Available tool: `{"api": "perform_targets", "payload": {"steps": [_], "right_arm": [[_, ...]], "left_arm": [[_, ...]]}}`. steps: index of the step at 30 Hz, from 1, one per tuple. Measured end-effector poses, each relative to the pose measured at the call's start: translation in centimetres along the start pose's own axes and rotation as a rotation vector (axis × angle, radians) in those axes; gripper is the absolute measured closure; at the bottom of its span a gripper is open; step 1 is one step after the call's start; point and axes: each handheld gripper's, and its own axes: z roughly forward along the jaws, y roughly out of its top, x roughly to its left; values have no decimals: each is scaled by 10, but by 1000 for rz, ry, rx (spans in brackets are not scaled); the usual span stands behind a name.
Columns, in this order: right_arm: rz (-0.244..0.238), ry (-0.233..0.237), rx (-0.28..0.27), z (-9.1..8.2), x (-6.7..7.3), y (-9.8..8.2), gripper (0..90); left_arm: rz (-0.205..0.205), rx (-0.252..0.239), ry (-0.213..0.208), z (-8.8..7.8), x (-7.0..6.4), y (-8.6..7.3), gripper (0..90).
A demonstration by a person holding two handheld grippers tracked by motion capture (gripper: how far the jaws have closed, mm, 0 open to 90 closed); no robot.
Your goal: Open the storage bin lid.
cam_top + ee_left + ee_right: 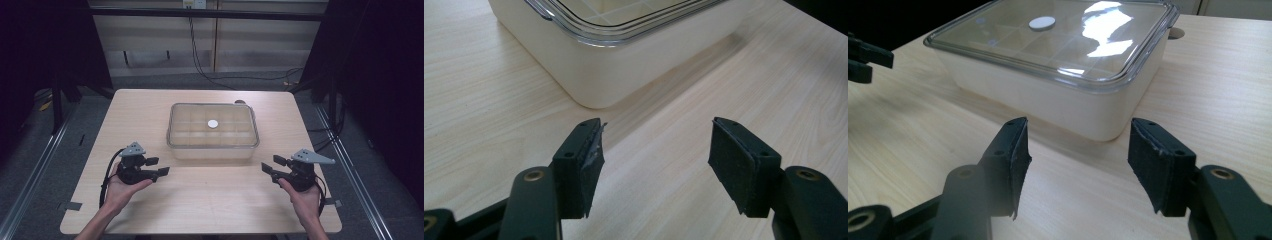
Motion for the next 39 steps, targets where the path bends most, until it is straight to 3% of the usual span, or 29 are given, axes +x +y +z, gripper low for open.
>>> {"api": "perform_targets", "payload": {"steps": [7, 11, 21, 26, 29, 32, 39], "right_arm": [[9, 43, 44, 11, 1, 11, 371], [20, 59, 50, 20, -7, 20, 346], [35, 43, 56, 40, -27, 44, 279], [21, 33, 82, 50, -31, 48, 311], [37, 57, 86, 54, -39, 52, 394], [68, 106, 130, 59, -43, 55, 385], [53, 65, 162, 72, -48, 64, 309]], "left_arm": [[17, -20, 22, -2, 6, 15, 379], [-8, -46, 32, -3, 13, 24, 379], [-18, -35, 51, 1, 24, 36, 378], [-20, -39, 68, 3, 29, 46, 362], [-14, -31, 82, 3, 32, 54, 348], [-15, -29, 87, 5, 36, 61, 347], [-27, -15, 92, 13, 44, 74, 324]]}}
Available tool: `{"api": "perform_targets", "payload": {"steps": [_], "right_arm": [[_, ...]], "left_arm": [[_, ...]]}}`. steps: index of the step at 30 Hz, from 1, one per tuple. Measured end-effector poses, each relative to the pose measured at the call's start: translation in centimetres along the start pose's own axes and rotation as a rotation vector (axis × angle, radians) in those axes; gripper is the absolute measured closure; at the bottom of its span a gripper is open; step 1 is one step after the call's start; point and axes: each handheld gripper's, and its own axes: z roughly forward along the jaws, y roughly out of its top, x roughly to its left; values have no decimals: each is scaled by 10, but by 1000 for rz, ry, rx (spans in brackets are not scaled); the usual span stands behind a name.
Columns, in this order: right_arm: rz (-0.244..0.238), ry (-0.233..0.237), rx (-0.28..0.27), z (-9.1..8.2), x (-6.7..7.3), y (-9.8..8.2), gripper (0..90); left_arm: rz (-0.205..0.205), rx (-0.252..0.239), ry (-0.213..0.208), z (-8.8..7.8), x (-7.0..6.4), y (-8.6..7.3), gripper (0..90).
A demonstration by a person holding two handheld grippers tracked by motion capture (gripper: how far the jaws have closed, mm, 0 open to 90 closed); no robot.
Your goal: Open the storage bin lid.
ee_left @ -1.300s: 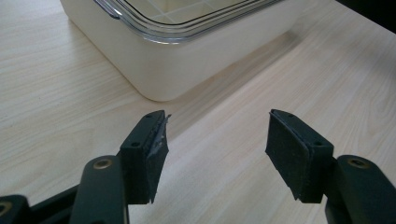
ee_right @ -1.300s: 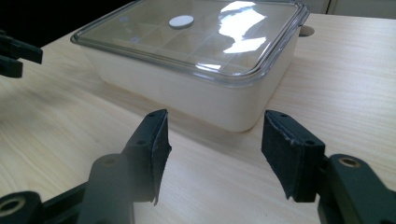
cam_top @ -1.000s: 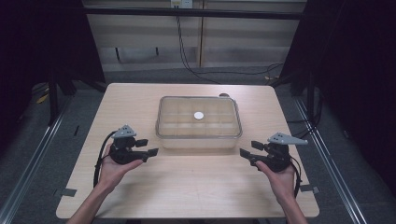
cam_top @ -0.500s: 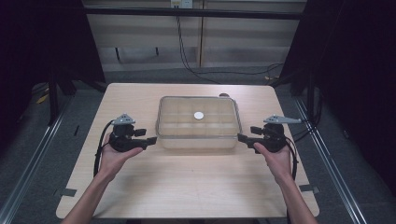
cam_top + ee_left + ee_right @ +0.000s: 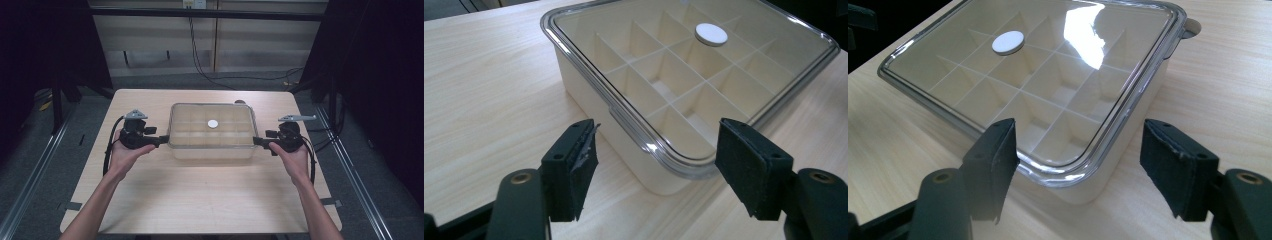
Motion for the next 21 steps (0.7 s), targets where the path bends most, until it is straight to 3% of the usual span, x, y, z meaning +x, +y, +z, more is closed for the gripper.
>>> {"api": "perform_targets", "payload": {"steps": [10, 13, 21], "right_arm": [[2, -16, 21, 12, -9, 22, 253], [-14, -33, 29, 18, -8, 28, 252], [1, -28, 78, 36, -12, 27, 247]], "left_arm": [[3, 2, -9, 12, 3, 8, 270], [-16, 9, -9, 16, 8, 15, 266], [-31, 38, -10, 28, 10, 10, 252]]}}
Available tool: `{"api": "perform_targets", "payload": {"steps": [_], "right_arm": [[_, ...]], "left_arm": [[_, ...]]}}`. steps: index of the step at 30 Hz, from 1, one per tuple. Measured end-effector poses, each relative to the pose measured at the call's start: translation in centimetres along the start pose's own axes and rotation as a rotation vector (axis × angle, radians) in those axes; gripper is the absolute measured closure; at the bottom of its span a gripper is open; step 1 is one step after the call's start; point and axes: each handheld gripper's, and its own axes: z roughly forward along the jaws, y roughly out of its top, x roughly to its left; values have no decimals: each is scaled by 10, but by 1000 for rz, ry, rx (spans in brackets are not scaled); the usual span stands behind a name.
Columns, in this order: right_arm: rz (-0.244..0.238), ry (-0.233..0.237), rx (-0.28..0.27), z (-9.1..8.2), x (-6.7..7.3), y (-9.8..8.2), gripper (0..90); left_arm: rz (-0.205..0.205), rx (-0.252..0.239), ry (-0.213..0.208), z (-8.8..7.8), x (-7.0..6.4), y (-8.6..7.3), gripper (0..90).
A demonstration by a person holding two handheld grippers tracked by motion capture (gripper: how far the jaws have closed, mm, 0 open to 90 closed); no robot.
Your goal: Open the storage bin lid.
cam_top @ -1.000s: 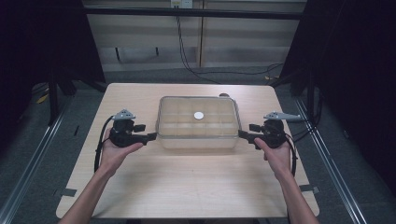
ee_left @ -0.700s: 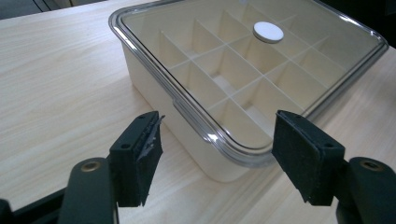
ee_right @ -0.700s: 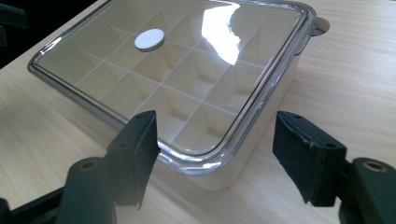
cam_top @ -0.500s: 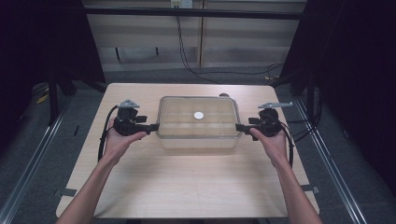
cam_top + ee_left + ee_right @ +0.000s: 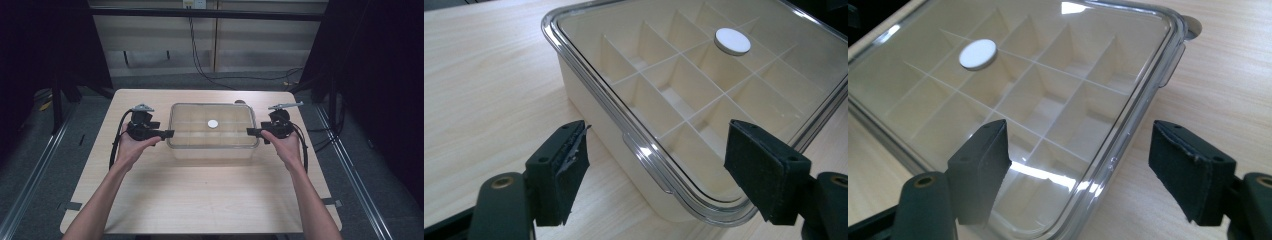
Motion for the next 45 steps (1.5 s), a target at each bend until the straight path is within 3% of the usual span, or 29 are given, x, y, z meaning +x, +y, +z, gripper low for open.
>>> {"api": "perform_targets", "payload": {"steps": [2, 7, 10, 12, 14, 19, 21, 25, 37, 45], "right_arm": [[27, 19, -2, 5, 2, -1, 243], [27, -9, 29, 13, 5, -2, 218], [39, 6, 37, 18, 2, -3, 195], [30, 17, 38, 20, 2, -3, 197], [16, 5, 29, 20, 3, -2, 196], [29, -8, 51, 26, 3, 1, 154], [42, -2, 65, 31, 2, 0, 146], [71, 25, 60, 39, 3, -1, 87], [80, 23, 51, 43, 0, 1, 87], [121, 49, 45, 46, -5, -3, 86]], "left_arm": [[-13, 4, -12, 5, -1, -2, 227], [-15, 19, -28, 10, -3, -4, 204], [-6, 13, -43, 11, -6, -4, 204], [-1, 9, -20, 12, -7, -4, 215], [-14, 16, -27, 16, -6, -4, 209], [-20, 15, -12, 21, -4, -5, 209], [-18, 24, -25, 25, -4, -5, 207], [-18, 27, -34, 28, -6, -4, 193], [-24, 64, -59, 38, -4, 2, 135], [-32, 67, -69, 38, -3, 2, 152]]}}
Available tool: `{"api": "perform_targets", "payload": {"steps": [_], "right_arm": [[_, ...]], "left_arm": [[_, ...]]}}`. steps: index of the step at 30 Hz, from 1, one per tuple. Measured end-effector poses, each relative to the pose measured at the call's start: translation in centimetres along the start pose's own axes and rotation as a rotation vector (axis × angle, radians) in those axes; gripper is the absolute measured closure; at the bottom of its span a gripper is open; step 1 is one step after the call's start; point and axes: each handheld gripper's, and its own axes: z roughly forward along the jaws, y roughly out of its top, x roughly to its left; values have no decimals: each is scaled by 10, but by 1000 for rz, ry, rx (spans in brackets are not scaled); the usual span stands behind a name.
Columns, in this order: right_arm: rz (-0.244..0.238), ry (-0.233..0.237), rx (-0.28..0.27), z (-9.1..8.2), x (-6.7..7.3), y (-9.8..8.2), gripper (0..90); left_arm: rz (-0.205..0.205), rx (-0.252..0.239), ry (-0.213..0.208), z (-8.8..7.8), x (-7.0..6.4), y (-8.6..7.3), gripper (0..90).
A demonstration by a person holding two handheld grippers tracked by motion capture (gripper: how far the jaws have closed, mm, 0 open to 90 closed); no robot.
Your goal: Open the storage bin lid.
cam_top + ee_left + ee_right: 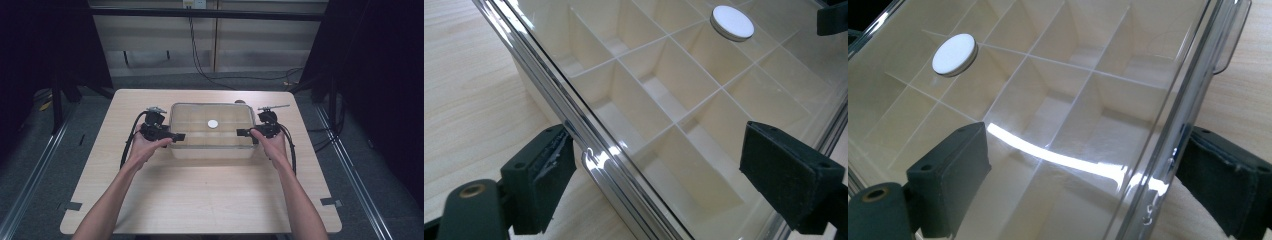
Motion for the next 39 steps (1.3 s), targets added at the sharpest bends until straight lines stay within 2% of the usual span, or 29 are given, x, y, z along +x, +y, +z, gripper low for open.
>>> {"api": "perform_targets", "payload": {"steps": [5, 10, 16, 17, 21, 25, 29, 31, 34, 39], "right_arm": [[-40, -54, -23, -1, 7, 1, 91], [-42, -57, -74, -3, 5, -3, 136], [-39, -47, -91, -3, 4, -5, 133], [-40, -46, -93, -3, 4, -5, 129], [-42, -54, -89, -2, 5, -4, 129], [-34, -66, -81, -3, 6, -4, 132], [-58, -86, -83, -6, 9, -2, 139], [-56, -84, -98, -8, 9, -1, 145], [-52, -79, -114, -11, 10, -1, 144], [-32, -35, -161, -19, 7, -4, 158]], "left_arm": [[-5, -13, 8, -1, 0, 0, 183], [4, -35, 17, -3, 0, -1, 210], [6, -48, 18, -5, -1, -3, 233], [14, -48, 19, -6, -1, -4, 233], [-2, -57, 8, -5, 0, -5, 234], [3, -56, 9, -5, 1, -5, 234], [19, -58, 20, -6, -2, -5, 222], [37, -50, 29, -7, -3, -5, 222], [36, -61, 32, -7, -5, -5, 237], [46, -86, 25, -11, -4, -7, 298]]}}
